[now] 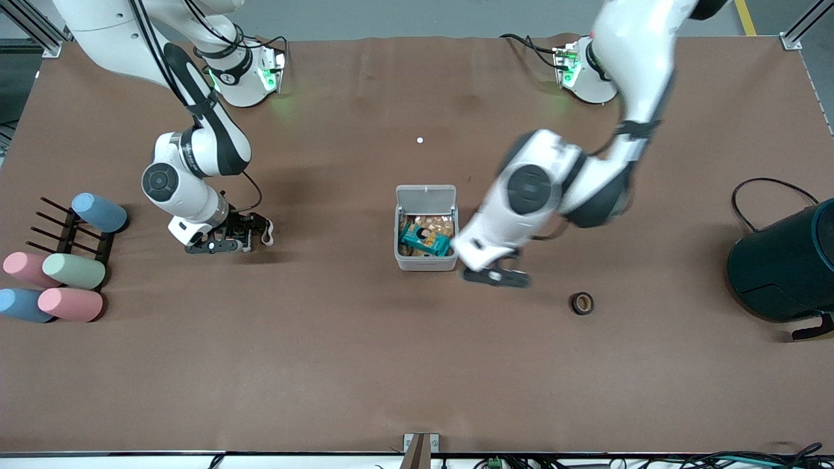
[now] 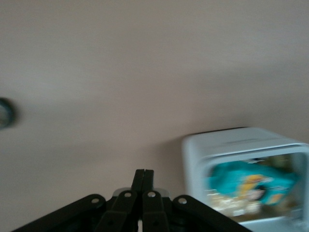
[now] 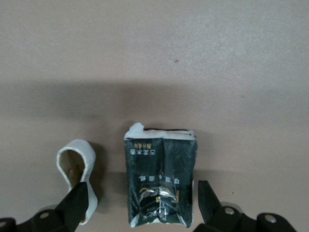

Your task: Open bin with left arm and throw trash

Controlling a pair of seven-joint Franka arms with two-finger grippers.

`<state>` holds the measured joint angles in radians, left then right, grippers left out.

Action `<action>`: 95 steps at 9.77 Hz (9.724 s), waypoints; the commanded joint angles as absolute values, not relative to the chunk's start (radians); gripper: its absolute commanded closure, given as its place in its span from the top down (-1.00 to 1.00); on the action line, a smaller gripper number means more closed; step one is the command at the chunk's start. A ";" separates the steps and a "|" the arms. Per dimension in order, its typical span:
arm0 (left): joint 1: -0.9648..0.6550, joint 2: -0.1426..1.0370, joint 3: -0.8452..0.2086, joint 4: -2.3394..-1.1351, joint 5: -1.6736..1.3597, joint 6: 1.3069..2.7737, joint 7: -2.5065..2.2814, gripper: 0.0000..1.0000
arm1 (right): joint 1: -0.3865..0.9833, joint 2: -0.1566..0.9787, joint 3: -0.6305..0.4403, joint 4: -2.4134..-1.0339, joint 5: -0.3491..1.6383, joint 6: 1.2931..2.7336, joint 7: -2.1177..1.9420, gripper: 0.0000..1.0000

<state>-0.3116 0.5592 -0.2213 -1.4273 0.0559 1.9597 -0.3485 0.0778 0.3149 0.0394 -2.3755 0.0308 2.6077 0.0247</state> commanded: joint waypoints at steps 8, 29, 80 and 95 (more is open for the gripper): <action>-0.014 0.729 -0.236 -1.647 0.247 2.342 0.021 1.00 | 0.051 0.257 0.044 -2.286 -0.009 2.396 0.082 -0.99; -0.014 0.586 -0.531 -1.629 0.153 2.180 -0.454 -1.00 | 0.703 0.655 0.069 -1.430 0.038 2.145 1.074 0.63; -0.060 0.077 0.006 -1.419 0.002 1.505 -0.069 1.00 | 0.673 0.594 0.066 -1.493 0.187 2.149 1.221 0.29; -0.020 0.077 0.008 -1.420 0.000 1.505 -0.049 1.00 | -0.023 0.065 0.061 -1.439 0.062 1.273 0.052 0.74</action>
<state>-0.0227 0.0699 0.0049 -1.4423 0.0160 1.5178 -0.0710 0.0022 0.1141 0.0411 -1.3926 0.1001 1.2814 0.1362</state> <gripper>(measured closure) 0.000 0.154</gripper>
